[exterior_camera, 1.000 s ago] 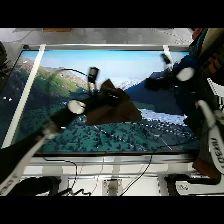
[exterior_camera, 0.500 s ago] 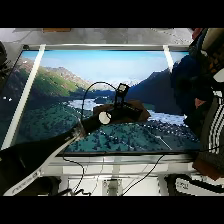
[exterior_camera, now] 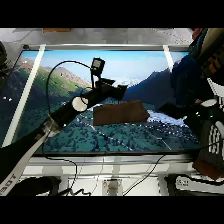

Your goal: Fold the clothes and pants, and hang the long-sleeved shirts on hangers.

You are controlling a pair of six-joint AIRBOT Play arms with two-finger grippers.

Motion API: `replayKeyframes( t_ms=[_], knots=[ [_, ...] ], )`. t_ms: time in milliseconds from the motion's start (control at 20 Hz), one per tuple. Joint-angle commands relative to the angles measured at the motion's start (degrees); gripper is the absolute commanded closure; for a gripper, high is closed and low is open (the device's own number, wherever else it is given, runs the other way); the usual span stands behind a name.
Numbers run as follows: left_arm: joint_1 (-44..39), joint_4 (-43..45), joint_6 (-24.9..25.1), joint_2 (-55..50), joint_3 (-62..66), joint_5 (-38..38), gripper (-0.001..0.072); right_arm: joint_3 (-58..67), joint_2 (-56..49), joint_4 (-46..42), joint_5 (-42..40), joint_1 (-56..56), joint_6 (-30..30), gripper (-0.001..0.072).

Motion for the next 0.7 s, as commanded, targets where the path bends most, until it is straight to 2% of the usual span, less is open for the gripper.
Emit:
replayKeyframes(
  t_ms=[0,100,200,300,500,550,600,650],
  knots=[
    [1.4,0.55,0.0,0.9,-0.07,-4.42,0.0,-4.5,-4.5,8.68,-5.66,4.63,1.84,0.0009],
    [1.33,0.57,0.02,0.66,-0.09,-6.14,0.0,-4.24,-7.63,15.34,-8.33,8.24,1.9,0.001],
    [1.51,0.57,0.02,0.42,-0.07,-6.12,0.0,-1.49,-11.37,20.44,-7.37,11.39,1.9,0.0011],
    [1.68,0.57,0.02,0.39,-0.07,-6.1,0.0,3.39,-15.21,22.05,-4.35,14.38,2.56,0.0011],
    [1.68,0.59,0.04,0.37,-0.07,-5.92,0.0,12.33,-20.09,21.94,-3.89,21.59,6.21,0.0033],
    [1.77,0.59,0.02,0.37,-0.09,-5.97,0.0002,13.97,-20.52,21.92,-4.39,23.34,6.19,0.0064],
    [1.99,0.59,0.02,0.37,-0.09,-5.99,0.0015,15.43,-20.57,21.62,-5.44,25.07,6.14,0.015],
    [2.47,0.59,0.02,0.37,-0.09,-6.05,0.0029,16.96,-20.46,21.11,-6.43,26.51,6.12,0.0309]
  ],
)
